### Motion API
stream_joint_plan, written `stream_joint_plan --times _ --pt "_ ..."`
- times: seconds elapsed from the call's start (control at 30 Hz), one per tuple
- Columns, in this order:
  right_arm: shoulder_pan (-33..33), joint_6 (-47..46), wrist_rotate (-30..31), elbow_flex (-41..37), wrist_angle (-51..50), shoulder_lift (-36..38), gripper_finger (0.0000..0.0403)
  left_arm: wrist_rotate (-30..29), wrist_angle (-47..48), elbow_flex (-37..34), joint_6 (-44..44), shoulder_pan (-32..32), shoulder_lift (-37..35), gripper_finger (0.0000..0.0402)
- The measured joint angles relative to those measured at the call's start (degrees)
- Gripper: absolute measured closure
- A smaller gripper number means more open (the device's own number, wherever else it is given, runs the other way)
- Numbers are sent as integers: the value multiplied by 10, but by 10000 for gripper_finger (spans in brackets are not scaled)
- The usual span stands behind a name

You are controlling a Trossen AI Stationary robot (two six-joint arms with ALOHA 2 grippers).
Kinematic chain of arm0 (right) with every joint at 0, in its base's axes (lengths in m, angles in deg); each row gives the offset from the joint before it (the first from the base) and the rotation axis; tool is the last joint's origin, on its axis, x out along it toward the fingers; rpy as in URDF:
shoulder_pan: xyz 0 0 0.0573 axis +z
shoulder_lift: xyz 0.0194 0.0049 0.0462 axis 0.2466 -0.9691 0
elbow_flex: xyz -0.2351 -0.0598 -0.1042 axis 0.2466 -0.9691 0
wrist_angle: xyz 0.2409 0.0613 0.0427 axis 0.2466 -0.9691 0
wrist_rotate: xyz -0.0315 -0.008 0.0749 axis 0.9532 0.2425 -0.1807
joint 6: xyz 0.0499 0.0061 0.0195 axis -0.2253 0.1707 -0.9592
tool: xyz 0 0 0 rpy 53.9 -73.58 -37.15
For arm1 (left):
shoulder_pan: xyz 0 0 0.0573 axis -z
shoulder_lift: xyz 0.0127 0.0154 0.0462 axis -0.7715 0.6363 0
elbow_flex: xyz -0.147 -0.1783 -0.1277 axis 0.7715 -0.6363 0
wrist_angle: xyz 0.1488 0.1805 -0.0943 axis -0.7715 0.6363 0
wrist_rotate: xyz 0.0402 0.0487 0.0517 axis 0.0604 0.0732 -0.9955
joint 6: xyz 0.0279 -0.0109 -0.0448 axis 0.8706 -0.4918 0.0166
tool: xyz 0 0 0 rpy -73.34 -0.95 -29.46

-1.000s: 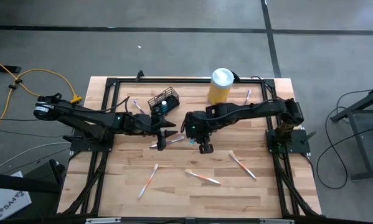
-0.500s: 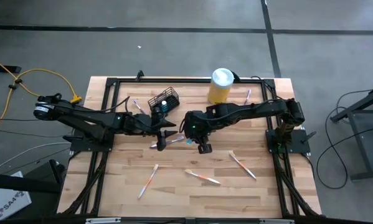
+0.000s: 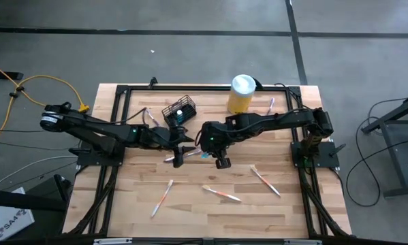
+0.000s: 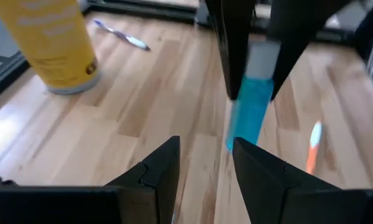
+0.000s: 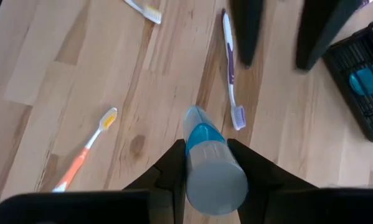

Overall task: Pick & Place toothbrushing station
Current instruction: Put the mouthwash into the middle section of the wire organizer

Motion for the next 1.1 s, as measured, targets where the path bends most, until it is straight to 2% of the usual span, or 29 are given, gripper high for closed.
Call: stream_joint_plan --times 0.23,0.47,0.83,1.1 --pt "1 -1 0 0 -1 0 317 22 -67 0 54 16 72 259" --pt "1 -2 4 0 -13 0 317 1 -72 0 91 29 66 253" --pt "3 -2 6 0 -7 0 317 -4 -94 0 99 31 63 176" --pt "10 8 7 0 3 0 317 -3 -115 0 92 31 63 170"
